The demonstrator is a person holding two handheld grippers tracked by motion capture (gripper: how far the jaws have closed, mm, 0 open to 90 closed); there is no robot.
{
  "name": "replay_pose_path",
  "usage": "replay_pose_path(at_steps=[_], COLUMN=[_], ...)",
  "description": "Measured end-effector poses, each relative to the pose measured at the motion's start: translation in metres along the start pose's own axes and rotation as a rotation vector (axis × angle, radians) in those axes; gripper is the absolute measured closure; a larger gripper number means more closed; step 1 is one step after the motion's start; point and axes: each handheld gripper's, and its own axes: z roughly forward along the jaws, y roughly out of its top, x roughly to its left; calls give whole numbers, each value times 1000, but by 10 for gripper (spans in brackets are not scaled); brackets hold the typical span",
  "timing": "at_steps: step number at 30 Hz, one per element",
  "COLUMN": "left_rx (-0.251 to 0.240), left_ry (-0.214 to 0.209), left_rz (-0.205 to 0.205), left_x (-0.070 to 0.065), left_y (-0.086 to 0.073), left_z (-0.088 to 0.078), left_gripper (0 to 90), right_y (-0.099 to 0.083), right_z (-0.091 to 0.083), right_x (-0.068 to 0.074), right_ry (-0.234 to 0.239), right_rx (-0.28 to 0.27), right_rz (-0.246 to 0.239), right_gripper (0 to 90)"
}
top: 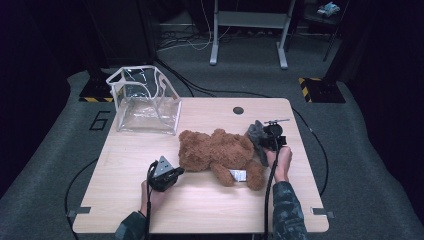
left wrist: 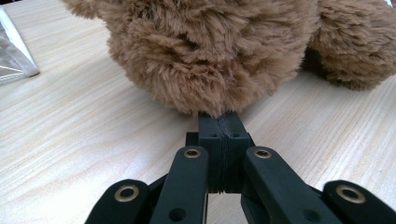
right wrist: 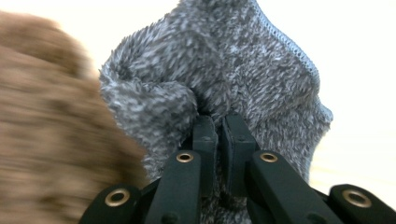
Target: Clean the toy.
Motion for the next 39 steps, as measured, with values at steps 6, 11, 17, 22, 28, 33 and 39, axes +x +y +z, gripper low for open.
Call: replay_pose_path(at_steps=[6, 11, 17, 22, 28, 33, 39], left_rx=[-1, -8, 4, 2, 5, 3, 10], left_ry=[1, 10, 2, 6, 12, 13, 9], left_rz=[-1, -1, 8, 12, 19, 22, 22], left_x=[0, -1, 0, 0, 0, 0, 0], left_y=[0, 0, 0, 0, 0, 0, 1], left_z=[0, 1, 0, 0, 1, 1, 1], left_gripper=[897, 896, 896, 897, 897, 897, 897], right_y=[-8, -15, -29, -42, -40, -34, -32], right_z=[-30, -67, -98, -109, -90, -53, -27], right_x=[-23, -23, -9, 13, 27, 26, 19], right_ry=[-26, 16, 76, 119, 152, 223, 247], right_rx=[-52, -130, -191, -202, -182, -111, 13], right_rz=[55, 52, -10, -69, -94, -88, -93], right_gripper=[856, 855, 854, 853, 853, 855, 857])
